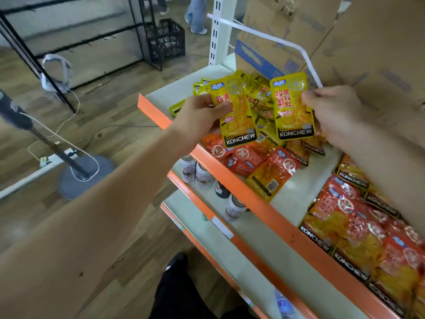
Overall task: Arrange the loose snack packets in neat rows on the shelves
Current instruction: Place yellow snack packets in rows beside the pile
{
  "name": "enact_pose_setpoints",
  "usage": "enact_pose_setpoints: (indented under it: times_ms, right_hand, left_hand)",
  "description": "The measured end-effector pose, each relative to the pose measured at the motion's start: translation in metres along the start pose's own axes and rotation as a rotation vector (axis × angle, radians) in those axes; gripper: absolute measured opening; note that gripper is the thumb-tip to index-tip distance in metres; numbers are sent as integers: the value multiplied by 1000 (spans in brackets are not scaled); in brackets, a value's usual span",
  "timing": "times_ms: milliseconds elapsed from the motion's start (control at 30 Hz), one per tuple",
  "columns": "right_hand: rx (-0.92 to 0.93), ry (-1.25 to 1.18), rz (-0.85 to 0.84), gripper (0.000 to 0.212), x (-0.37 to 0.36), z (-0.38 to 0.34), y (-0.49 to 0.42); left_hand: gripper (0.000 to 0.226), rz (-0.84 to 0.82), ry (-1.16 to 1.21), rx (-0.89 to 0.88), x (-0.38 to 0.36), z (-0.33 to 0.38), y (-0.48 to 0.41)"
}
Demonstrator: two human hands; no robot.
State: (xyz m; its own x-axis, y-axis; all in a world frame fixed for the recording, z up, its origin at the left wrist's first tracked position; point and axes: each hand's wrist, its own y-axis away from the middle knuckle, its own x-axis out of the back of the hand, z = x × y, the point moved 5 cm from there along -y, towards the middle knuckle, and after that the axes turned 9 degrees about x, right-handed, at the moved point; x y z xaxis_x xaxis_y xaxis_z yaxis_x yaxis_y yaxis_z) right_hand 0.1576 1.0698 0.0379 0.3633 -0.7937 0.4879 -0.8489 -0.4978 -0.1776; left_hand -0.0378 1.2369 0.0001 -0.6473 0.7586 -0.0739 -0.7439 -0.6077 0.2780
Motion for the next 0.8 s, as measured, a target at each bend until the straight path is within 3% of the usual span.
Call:
enact_pose_setpoints:
  times_ms: [100,167,267,367,433,467,567,800]
  right_hand:
    - [-111,-277,-90,8,10,-7,33]
    - [-160,-371,-150,15,21,-11,54]
    - [-188,-449,-169,23,45,-14,83]
    - [-213,-504,-137,16,75,-13,112]
    - [-219,-530,-93,13,96,-10,133]
    - [-210,-549,-64,12,107,-9,143]
    - [-163,-539,80,8,142,-4,169]
    - [-119,-456,390,17,234,4,245]
  left_hand:
    - [22,12,-19,-1,-12,1,23]
    - [30,18,-23,-5,-22,4,42]
    - [12,9,11,-15,-42,8,72]
    - [28,-39,28,-35,-64,15,97]
    - [64,-78,46,-41,-82,19,110]
    - [69,-94,43,-37,-92,20,112]
    - [27,-168,-16,-46,-129,22,125]
    - [9,-484,-95,-75,-234,27,168]
